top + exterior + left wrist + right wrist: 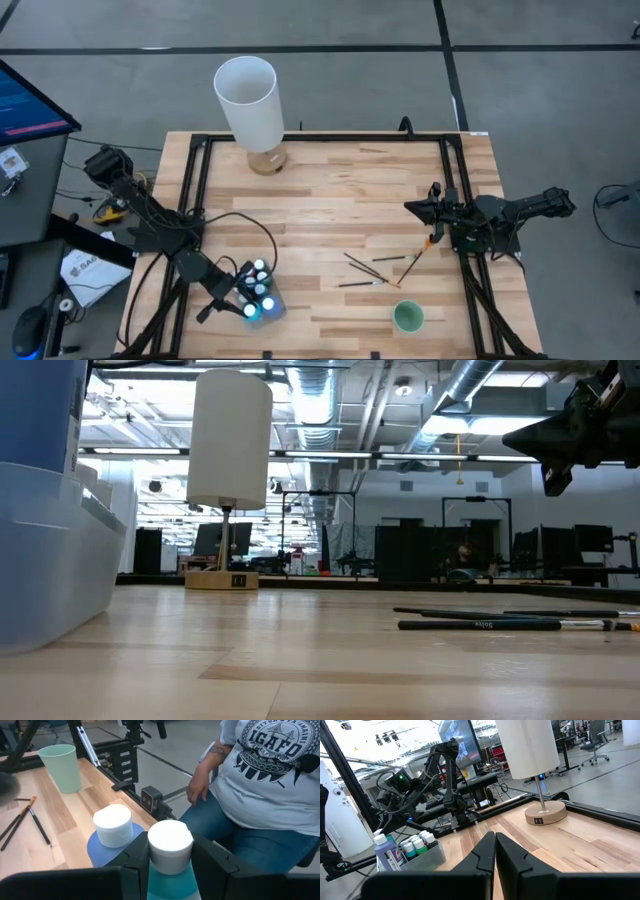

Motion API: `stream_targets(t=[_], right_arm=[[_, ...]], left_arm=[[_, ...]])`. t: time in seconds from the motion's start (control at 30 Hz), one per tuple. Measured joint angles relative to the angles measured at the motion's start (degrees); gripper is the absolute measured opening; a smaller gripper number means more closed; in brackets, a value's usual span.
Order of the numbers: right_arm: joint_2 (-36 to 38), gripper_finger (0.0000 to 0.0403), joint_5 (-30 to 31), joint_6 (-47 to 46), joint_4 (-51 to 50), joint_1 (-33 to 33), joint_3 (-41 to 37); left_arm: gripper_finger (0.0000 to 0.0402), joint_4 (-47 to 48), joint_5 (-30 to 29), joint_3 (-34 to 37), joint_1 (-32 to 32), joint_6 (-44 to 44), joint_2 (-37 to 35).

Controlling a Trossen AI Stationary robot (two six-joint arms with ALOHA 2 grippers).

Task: Pick & Place Paint Supplies
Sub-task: Put the large light blue paint bottle into the transparent bin

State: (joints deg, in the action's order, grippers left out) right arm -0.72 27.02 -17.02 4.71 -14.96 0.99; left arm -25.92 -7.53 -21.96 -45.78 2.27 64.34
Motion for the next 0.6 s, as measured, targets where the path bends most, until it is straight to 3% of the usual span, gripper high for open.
stream_targets(t=[0.27, 0.6], right_arm=[[0.0, 0.0008, 0.0, 0.0, 0.0, 0.0, 0.0], [0.0, 0.0008, 0.0, 0.0, 0.0, 0.0, 0.0]], left_arm=[[0.011, 0.0, -1.2, 0.0, 0.7, 4.1, 0.0], [0.0172, -0.2, -2.0, 0.0, 0.9, 4.5, -0.2]])
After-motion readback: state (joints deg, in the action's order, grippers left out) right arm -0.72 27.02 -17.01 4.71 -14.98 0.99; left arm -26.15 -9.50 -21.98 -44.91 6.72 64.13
